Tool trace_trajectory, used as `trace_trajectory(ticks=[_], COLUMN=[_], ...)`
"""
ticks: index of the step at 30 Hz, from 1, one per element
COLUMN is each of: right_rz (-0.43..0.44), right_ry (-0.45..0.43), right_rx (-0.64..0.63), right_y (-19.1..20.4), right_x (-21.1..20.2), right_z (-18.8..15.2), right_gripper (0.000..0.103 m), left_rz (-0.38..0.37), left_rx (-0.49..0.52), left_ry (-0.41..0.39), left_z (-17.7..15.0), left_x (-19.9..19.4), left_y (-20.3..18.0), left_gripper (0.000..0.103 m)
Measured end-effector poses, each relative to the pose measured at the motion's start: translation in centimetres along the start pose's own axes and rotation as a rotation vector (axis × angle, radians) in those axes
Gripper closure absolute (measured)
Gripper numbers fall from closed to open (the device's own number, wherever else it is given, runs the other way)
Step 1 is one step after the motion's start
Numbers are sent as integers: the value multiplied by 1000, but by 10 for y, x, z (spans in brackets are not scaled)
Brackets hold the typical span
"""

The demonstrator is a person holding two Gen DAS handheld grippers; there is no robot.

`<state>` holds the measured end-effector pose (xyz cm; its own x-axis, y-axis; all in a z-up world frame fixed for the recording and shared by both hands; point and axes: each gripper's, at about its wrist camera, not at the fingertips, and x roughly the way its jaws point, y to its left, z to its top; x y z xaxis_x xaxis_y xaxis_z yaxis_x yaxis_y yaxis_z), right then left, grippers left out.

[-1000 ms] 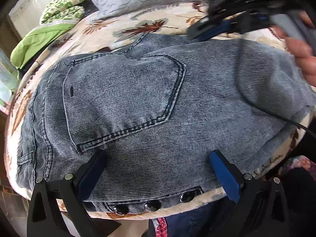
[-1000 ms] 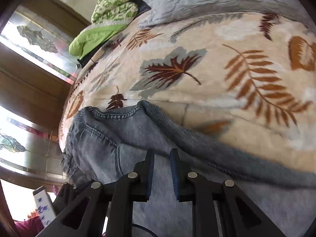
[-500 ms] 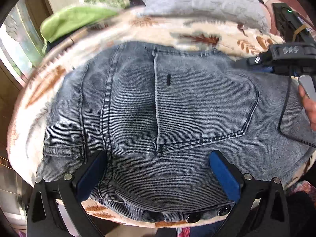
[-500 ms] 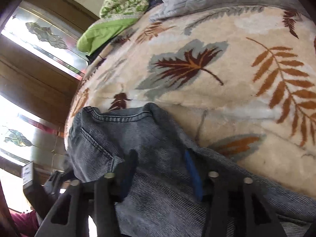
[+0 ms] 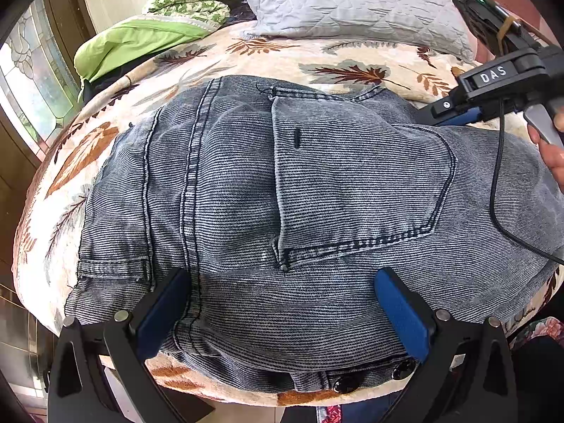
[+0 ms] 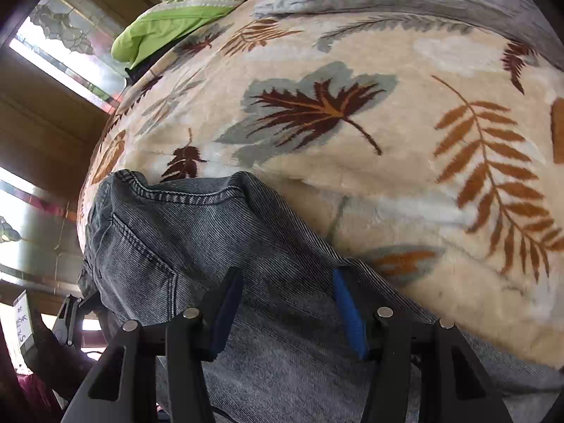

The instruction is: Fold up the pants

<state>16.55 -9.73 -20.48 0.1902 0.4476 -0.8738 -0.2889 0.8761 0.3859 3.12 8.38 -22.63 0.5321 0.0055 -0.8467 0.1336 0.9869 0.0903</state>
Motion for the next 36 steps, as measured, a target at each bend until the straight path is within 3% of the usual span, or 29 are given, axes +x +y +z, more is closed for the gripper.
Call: trace_trajectory(ticks=[2, 3, 4, 5, 7, 8, 13, 16, 20, 23, 26, 30, 36], right_rz=[7, 32, 61, 52, 17, 9, -136, -276, -356, -355, -224, -153, -211], right_ry=[12, 22, 42, 46, 45, 42, 4, -38, -88, -127, -215, -286, -254], right_rx=[-22, -39, -69, -100, -158, -161, -233, -309, -272, -218, -72, 137, 155], right_y=[3, 7, 12, 16, 23, 23, 38, 47, 41, 34, 9, -34, -62], right_x=[4, 5, 7, 8, 7, 6, 7, 8, 11, 11, -12, -54, -89], right_z=[4, 4, 5, 4, 4, 5, 5, 1, 11, 16, 17, -1, -63], right_gripper=[55, 70, 71, 73, 95, 97, 99, 100, 102, 102, 101, 99, 98], left_rz=[-1, -2, -2, -1, 6, 9, 9, 10, 13, 18, 26, 41, 61], left_rx=[1, 1, 1, 2, 0, -1, -2, -1, -21, -23, -11, -11, -18], left_ry=[2, 2, 2, 2, 2, 5, 24, 37, 70, 86, 81, 87, 57], left_z=[2, 2, 2, 2, 3, 3, 5, 7, 10, 10, 7, 8, 15], left_x=[1, 2, 2, 2, 3, 3, 3, 3, 2, -1, -2, -3, -12], left_y=[0, 0, 0, 0, -1, -2, -1, -1, 2, 3, 1, -3, -14], left_gripper=[0, 0, 0, 0, 0, 0, 0, 0, 0, 0, 0, 0, 0])
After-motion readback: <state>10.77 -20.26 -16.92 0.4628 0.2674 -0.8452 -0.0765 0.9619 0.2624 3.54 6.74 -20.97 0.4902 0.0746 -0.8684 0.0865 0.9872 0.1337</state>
